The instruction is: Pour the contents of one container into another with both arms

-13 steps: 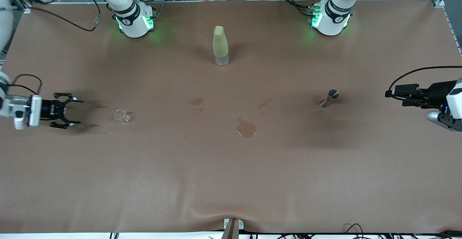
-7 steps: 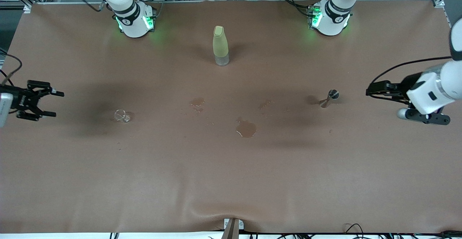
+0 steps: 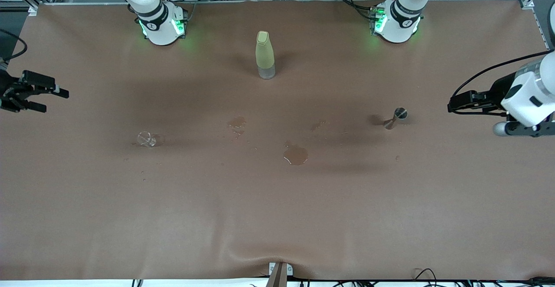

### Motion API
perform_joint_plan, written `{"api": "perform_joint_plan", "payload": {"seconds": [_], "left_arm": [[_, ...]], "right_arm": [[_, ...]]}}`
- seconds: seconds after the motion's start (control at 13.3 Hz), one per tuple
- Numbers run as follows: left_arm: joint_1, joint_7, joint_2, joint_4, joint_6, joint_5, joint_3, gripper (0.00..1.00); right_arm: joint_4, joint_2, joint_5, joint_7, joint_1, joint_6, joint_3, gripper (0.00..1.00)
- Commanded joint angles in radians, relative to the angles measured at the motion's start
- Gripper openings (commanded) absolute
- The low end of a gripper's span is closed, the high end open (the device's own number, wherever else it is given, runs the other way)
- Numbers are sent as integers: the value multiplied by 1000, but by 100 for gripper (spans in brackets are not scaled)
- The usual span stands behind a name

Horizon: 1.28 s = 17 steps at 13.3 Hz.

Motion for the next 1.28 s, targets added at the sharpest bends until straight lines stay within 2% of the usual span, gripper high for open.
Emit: {"api": "perform_joint_plan", "payload": {"seconds": [0.0,0.23,0.38,0.6,0.68,0.75,0.83,1.2], "left_arm": [[1,-88,-37,-7,1,79,-33,100],[8,-90,-44,-14,51,97,-48,100],[8,-94,-44,-16,58,97,-47,100],[14,-94,-62,-27,58,96,-44,100],[14,-93,-67,-34,58,96,-44,100],[17,-90,-77,-46,64,93,-43,100],[23,-81,-91,-65,73,87,-43,100],[61,14,-114,-90,96,39,-41,100]], "right_arm": [[33,-32,-103,159,-89,-5,158,100],[45,-63,-169,314,-123,-12,265,100],[57,-74,-220,343,-166,-31,330,100],[66,-75,-238,345,-157,-31,316,100],[71,-74,-253,345,-129,-30,289,100],[85,-74,-260,346,-85,-30,236,100],[88,-72,-260,346,-59,-30,214,100],[89,-74,-255,349,-82,-25,218,100]]}}
